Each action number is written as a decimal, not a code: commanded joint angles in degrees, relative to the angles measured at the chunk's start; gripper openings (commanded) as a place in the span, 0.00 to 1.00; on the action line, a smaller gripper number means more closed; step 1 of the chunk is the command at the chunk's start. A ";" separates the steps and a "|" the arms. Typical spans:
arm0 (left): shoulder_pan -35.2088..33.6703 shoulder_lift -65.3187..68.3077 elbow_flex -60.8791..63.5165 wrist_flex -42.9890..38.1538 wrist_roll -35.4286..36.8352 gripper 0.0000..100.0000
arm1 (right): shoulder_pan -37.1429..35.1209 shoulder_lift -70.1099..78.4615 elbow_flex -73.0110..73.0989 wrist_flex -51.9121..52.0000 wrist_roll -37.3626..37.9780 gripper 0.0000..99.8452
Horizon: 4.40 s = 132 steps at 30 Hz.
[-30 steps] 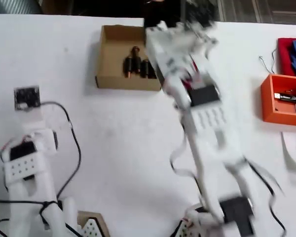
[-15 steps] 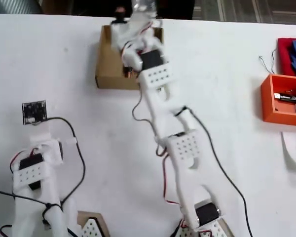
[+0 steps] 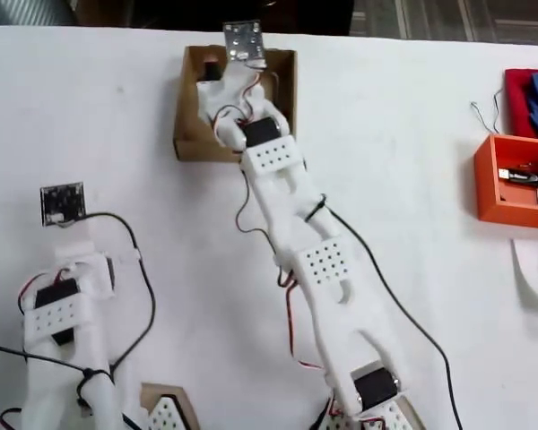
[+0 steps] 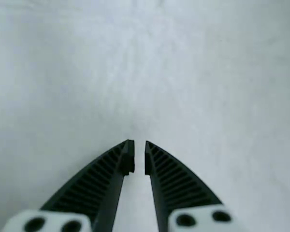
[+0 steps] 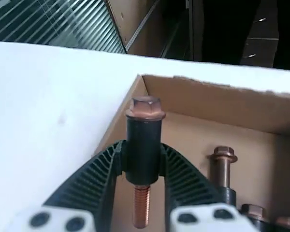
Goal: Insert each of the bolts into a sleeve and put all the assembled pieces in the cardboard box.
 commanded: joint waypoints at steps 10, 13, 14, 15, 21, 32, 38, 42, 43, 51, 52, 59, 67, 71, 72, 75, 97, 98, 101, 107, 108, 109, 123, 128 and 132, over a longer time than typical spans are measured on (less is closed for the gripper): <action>-0.26 -0.44 -0.22 -0.62 0.00 0.07 | -0.22 -1.54 1.93 1.89 -3.25 0.02; -0.26 -0.44 -0.22 -0.62 0.00 0.07 | -0.48 -1.27 2.02 1.89 -3.25 0.02; -0.26 -0.44 -0.22 -0.62 0.00 0.07 | -0.48 -1.27 2.02 1.89 -3.25 0.02; -0.26 -0.44 -0.22 -0.62 0.00 0.07 | -0.48 -1.27 2.02 1.89 -3.25 0.02; -0.26 -0.44 -0.22 -0.62 0.00 0.07 | -0.57 -1.19 4.22 2.15 -3.25 0.02; -0.26 -0.44 -0.22 -0.62 0.00 0.07 | -0.48 -1.10 6.15 2.59 -3.25 0.02; -0.26 -0.44 -0.22 -0.62 0.00 0.07 | -0.48 -1.10 6.15 3.82 -3.25 0.02; -0.26 -0.44 -0.22 -0.62 0.00 0.07 | -0.48 -1.01 6.15 3.91 -3.25 0.02; -0.26 -0.44 -0.22 -0.62 0.00 0.07 | -0.48 -1.01 6.15 3.91 -3.25 0.02; -0.26 -0.44 -0.13 -0.62 0.00 0.07 | -0.57 1.89 5.80 3.47 -3.16 0.02; -0.26 -0.44 -0.13 -0.62 0.00 0.07 | -0.57 2.33 5.63 3.47 -3.16 0.02; -0.26 -0.44 -0.13 -0.62 0.00 0.07 | -0.57 2.68 5.45 3.38 -3.16 0.02; -0.26 -0.44 -0.13 -0.62 0.00 0.07 | -2.24 2.68 5.45 3.38 -3.16 0.02; -0.26 -0.44 -0.13 -0.62 0.00 0.07 | -3.03 2.68 4.66 2.59 -3.25 0.02; -0.26 -0.44 -0.13 -0.62 0.00 0.07 | -3.03 2.68 4.31 2.33 -3.43 0.02; -0.26 -0.44 -0.13 -0.62 0.00 0.07 | -2.86 2.68 3.25 2.24 -3.60 0.02; -0.26 -0.35 -0.13 -0.62 0.00 0.07 | -3.12 2.59 2.64 2.59 -6.86 0.02; -0.26 -0.35 -0.13 -0.62 0.00 0.07 | -3.12 2.59 2.64 2.59 -6.86 0.02; -0.26 -0.35 -0.13 -0.62 0.00 0.07 | -3.21 2.68 3.34 2.59 -6.86 0.02; -0.26 -0.35 -0.13 -0.62 0.00 0.07 | -3.12 3.38 5.01 2.59 -6.86 0.02; -0.26 -0.35 -0.13 -0.62 0.00 0.07 | -3.12 3.38 5.01 2.59 -6.86 0.02; -0.26 -0.35 -0.13 -0.62 0.00 0.07 | -3.12 3.56 5.01 2.59 -6.86 0.02; -0.26 -0.35 -0.13 -0.62 0.00 0.07 | -3.21 3.56 5.01 2.68 -6.86 0.08; -0.26 -0.35 -0.13 -0.62 0.00 0.07 | -3.30 3.56 5.10 2.77 -6.86 0.09; -0.26 -0.35 -0.13 -0.62 0.00 0.07 | -3.21 3.56 5.01 2.77 -6.86 0.08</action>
